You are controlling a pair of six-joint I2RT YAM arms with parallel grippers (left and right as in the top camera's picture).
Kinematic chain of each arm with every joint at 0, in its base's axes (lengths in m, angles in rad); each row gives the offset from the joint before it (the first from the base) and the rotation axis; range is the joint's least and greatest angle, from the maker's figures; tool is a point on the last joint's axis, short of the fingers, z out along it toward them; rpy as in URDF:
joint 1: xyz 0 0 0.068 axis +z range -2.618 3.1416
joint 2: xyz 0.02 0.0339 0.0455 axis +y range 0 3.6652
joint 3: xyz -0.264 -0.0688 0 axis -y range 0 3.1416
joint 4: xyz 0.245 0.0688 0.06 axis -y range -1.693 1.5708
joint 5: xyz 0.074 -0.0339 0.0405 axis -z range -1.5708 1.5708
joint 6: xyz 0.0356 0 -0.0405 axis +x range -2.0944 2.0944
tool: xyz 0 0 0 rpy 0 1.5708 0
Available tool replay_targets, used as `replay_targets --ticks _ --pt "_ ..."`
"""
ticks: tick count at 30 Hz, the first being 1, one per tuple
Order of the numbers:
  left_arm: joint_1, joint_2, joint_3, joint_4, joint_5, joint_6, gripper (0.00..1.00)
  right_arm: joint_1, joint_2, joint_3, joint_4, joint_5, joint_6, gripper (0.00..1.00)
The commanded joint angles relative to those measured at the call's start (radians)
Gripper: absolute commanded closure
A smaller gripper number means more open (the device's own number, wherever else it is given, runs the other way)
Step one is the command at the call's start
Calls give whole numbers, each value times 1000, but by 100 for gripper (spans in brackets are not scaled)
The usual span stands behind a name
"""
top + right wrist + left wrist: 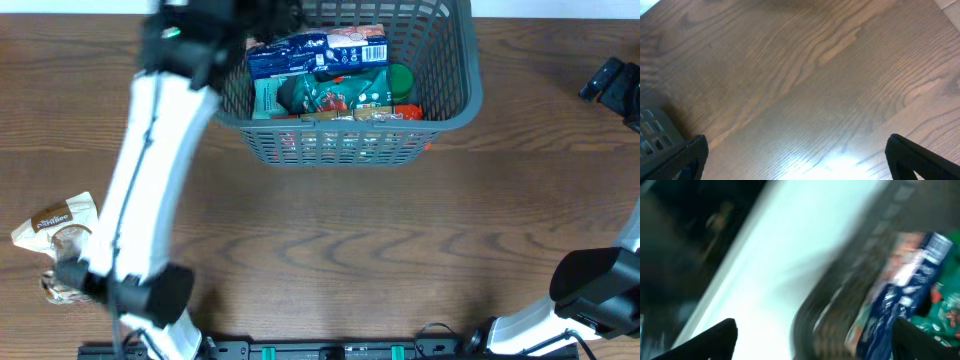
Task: Pack container
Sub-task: 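Open the left gripper and withdraw it to the left, then lower the left gripper onto the brown Pantree pouch and grasp it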
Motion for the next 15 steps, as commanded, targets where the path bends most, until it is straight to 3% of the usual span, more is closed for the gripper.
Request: replay_targets --ticks 1,5,10,15 --pt "106 -67 10 -86 -173 -367 13 -3 6 -7 -3 -6 -26 1" --pt "273 -134 9 -293 -234 -603 10 -3 6 -7 -3 -11 -33 1" --pt "516 -156 9 -507 -233 -788 10 -3 6 -7 1 -12 -32 1" --pt "674 -161 -46 -637 -232 -831 10 -3 6 -7 6 -16 -32 1"
